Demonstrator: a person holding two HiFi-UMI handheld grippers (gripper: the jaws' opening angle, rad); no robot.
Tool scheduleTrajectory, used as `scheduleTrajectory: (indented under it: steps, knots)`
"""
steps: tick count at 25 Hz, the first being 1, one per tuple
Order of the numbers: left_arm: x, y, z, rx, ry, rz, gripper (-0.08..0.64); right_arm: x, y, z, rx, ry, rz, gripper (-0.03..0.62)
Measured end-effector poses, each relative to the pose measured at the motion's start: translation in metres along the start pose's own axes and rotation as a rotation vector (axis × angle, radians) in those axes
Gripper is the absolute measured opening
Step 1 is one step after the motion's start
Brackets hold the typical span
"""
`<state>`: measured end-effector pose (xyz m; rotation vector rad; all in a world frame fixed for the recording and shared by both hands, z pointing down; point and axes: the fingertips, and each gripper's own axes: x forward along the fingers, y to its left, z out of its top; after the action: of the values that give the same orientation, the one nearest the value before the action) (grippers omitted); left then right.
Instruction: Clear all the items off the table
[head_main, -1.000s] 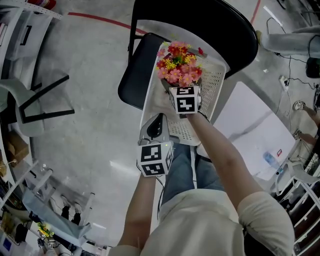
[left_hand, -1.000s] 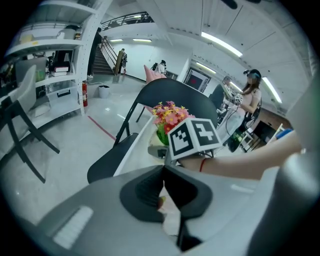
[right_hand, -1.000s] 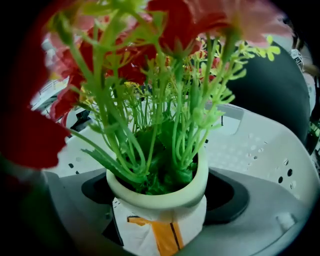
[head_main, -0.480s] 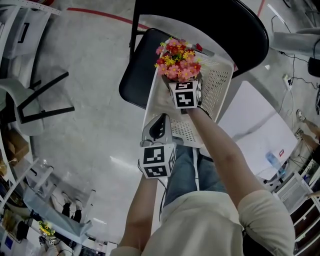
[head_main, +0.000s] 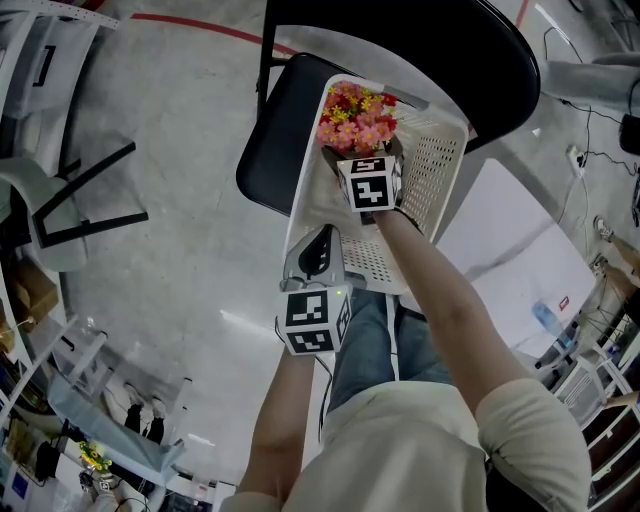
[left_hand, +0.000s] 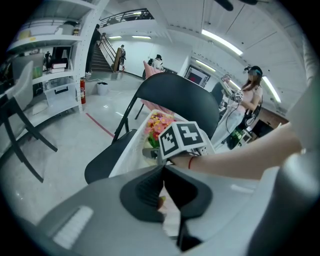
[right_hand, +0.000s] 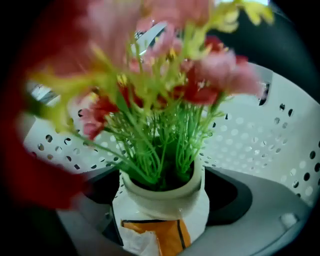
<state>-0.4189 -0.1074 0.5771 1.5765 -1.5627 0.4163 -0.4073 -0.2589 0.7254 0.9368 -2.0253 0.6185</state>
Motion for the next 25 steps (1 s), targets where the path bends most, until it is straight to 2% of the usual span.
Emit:
scheduleTrajectory:
  steps: [16,25]
  knots:
    - [-0.014,-0.015,0.006,0.025,-0.012,0.008,0.009,-0.060,0.002,0.006,0.100,-0.043,0.012,0.528]
    - [-0.028,-0.015,0.002,-0.012,-0.004,0.028,0.009,-0.104,0.000,0.018,0.107,-0.068,0.010,0.509]
